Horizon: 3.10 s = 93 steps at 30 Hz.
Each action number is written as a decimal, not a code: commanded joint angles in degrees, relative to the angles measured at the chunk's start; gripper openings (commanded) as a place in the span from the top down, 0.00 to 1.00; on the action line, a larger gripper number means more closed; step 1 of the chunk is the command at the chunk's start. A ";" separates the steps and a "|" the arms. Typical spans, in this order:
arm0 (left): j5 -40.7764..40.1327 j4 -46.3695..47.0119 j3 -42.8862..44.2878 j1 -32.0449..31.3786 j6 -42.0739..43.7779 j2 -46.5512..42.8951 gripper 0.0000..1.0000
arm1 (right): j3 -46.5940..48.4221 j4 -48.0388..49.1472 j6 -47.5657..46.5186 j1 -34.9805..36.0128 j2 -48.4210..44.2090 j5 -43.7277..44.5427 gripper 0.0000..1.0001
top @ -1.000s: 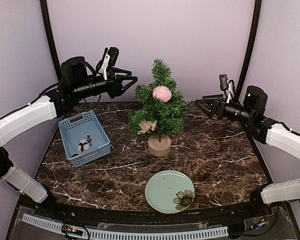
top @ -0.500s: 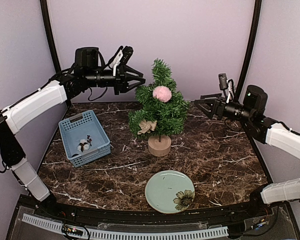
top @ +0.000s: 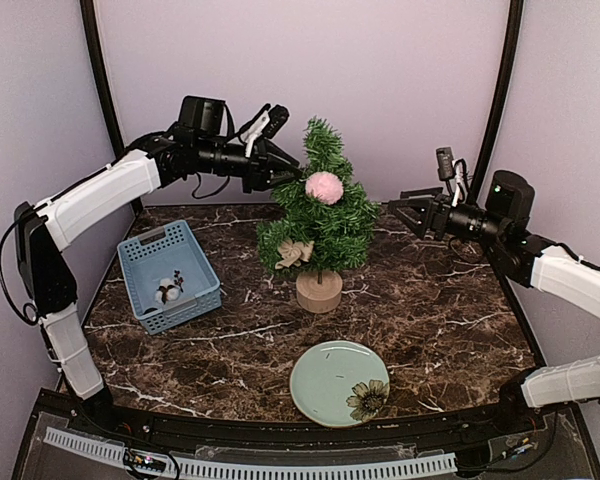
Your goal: Decorate the small christmas tree
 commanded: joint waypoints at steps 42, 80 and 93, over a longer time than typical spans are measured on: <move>6.35 -7.51 8.16 -0.06 0.38 -0.46 1.00 | 1.45 2.26 -0.32 0.40 0.51 2.41 0.15; -6.04 -20.28 15.08 -2.62 -0.45 3.76 0.66 | 1.36 3.53 -0.21 1.12 0.33 3.39 0.15; -1.28 -19.18 14.13 -2.54 0.66 2.22 1.00 | 0.92 3.42 -0.46 1.12 0.24 3.75 0.15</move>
